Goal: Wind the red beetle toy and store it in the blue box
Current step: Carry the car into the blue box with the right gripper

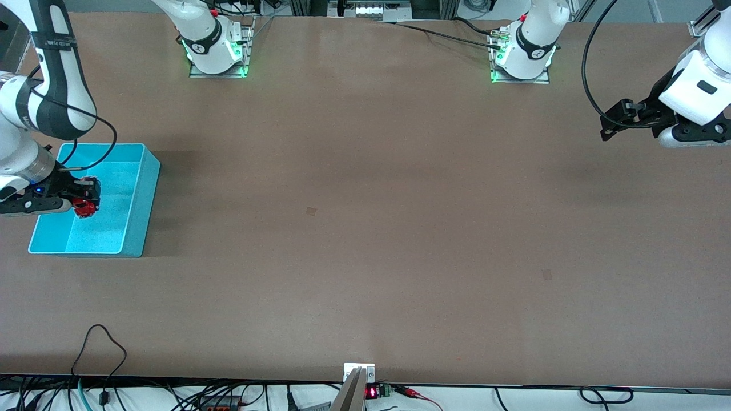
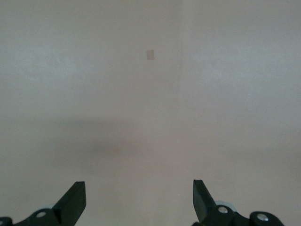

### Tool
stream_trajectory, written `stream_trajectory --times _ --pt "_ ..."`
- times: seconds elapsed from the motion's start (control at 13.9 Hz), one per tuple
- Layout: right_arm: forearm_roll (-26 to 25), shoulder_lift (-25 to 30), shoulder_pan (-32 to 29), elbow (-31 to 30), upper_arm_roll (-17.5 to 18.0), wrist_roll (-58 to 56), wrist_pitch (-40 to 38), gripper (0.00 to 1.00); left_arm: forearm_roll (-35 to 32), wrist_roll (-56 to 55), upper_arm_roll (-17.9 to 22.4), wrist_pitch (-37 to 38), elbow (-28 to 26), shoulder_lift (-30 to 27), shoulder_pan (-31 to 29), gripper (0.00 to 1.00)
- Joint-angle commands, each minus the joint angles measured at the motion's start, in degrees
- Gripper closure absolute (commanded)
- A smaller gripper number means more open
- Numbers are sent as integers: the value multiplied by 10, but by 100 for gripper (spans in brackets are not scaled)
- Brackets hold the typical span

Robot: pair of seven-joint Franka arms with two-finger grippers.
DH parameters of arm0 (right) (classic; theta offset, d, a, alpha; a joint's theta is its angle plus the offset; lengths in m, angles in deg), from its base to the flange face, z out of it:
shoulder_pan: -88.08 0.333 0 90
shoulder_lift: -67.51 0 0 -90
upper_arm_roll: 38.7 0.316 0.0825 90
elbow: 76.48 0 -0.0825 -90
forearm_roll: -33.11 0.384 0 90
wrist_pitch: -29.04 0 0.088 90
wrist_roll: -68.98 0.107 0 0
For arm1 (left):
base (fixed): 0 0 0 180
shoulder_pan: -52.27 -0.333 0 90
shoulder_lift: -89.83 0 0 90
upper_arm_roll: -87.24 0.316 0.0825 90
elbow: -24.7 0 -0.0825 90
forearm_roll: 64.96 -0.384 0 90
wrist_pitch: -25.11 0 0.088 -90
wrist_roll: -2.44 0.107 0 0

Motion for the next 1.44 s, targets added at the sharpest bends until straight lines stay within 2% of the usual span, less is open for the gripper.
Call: stream_trajectory --times 0.0,0.5,0.65,0.72,0.79,0.93,1.0,1.08,1.22,1.36 --pt "2 -49 -18 19 -2 36 -2 100 4 3 0 13 21 12 -2 0" --pt "3 -116 -27 18 -3 58 14 98 4 3 0 13 21 12 1 0" --pt "3 -129 -30 18 -3 58 19 95 4 3 0 13 23 12 1 0" --pt "3 -137 -34 18 -3 58 32 88 4 2 0 13 27 13 2 0" --pt "3 -144 -35 18 -3 58 43 87 4 2 0 13 31 18 2 0" --pt "3 -148 -36 18 -3 58 48 72 4 2 0 13 40 24 2 0" --pt "3 -148 -36 18 -3 58 48 60 4 2 0 13 40 24 2 0" --pt "3 -148 -39 18 -3 54 48 43 4 0 0 13 42 24 3 0" --pt "3 -146 -43 18 -1 55 49 0 4 0 0 14 43 25 3 0" --pt "3 -129 -43 19 0 49 45 0 4 1 -1 14 44 25 3 0"
